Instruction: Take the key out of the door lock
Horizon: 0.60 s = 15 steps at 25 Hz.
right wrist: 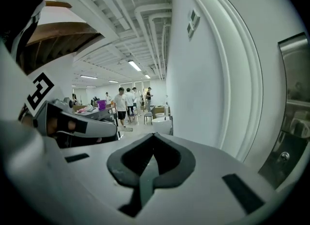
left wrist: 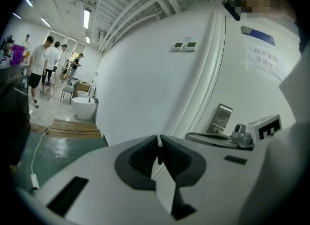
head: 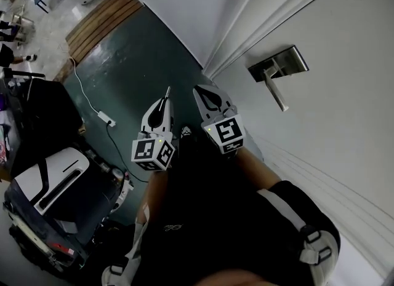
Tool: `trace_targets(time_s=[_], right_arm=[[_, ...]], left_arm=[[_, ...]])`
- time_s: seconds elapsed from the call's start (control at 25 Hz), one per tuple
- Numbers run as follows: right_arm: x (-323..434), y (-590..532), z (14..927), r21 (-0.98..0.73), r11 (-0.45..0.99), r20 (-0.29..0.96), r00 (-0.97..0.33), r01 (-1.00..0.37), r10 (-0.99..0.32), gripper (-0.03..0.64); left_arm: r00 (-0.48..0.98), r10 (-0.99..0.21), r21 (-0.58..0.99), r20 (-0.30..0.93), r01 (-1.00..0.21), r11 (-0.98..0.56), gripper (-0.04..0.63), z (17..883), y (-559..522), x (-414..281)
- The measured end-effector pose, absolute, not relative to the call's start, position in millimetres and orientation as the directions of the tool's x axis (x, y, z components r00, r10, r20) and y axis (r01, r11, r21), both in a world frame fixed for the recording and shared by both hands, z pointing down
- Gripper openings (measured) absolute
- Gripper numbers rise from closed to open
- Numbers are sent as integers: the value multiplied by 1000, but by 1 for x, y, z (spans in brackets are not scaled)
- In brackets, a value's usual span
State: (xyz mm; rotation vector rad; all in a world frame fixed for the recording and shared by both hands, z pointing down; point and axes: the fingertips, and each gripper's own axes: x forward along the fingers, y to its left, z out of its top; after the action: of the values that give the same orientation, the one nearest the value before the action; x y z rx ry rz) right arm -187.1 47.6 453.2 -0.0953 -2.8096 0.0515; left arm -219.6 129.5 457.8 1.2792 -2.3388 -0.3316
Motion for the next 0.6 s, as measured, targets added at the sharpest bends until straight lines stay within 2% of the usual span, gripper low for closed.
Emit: trace_targets(time_s=[0.28, 0.6], right_arm=[[-193, 51, 461, -54, 992, 324, -938, 112, 124, 9], [-199, 29, 402, 43, 997, 219, -974, 65, 54, 9]], left_arm=[[-566, -767, 327, 302, -694, 641, 34, 456, 144, -228], [-598, -780, 226, 182, -747, 626, 34, 393, 134, -237]])
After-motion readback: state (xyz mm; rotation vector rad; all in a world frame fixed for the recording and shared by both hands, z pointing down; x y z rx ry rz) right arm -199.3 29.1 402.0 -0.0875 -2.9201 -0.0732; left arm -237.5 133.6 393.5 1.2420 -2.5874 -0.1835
